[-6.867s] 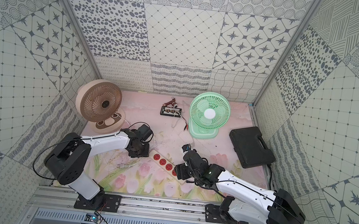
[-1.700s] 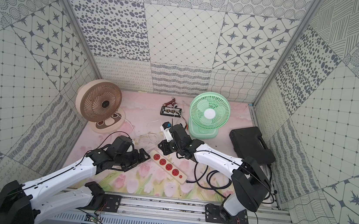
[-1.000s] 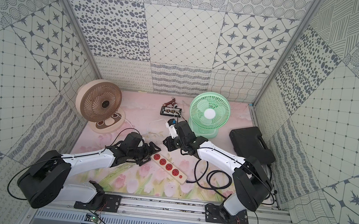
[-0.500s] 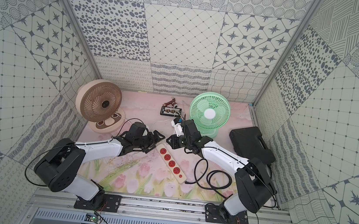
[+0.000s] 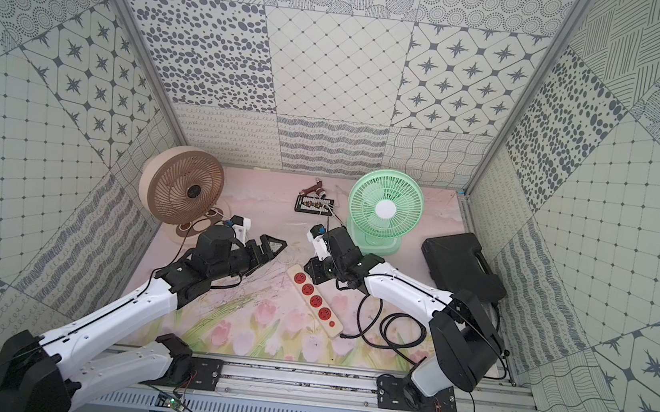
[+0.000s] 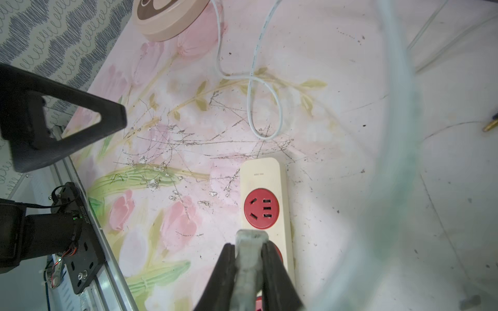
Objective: Plug the desk fan into the power strip
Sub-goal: Insert the plug into the socket.
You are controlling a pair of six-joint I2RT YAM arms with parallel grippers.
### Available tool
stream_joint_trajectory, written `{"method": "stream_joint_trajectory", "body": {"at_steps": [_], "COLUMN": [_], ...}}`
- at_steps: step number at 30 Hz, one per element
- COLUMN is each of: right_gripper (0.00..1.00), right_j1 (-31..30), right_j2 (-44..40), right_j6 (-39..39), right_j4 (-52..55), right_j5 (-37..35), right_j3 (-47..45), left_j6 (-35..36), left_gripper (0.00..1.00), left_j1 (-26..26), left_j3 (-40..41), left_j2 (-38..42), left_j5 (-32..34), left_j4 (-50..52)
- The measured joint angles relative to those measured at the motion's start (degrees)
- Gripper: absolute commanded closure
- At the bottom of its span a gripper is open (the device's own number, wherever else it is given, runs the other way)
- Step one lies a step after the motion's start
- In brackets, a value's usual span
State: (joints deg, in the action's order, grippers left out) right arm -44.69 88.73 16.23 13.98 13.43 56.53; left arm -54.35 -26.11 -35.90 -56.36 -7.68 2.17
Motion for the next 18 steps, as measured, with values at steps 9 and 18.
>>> {"method": "stream_joint_trajectory", "body": {"at_steps": [9, 18], "right_gripper": [1.00, 1.00], "right_j1": [-1.6, -1.7], "right_j2": [5.6, 8.9], "right_j6": [-2.4, -3.7], "right_j4": [0.6, 0.9], "right_j5": [-2.4, -3.8], "right_j3": [2.6, 4.7], "left_j6": [6.4, 9.5], "left_gripper": [0.01, 0.01], "left_j1": [0.1, 0.1], "left_j3": [9.1, 9.3], "left_j2": [6.3, 6.2], "left_j5": [6.5, 9.4], "left_j4": [0.7, 0.8]}}
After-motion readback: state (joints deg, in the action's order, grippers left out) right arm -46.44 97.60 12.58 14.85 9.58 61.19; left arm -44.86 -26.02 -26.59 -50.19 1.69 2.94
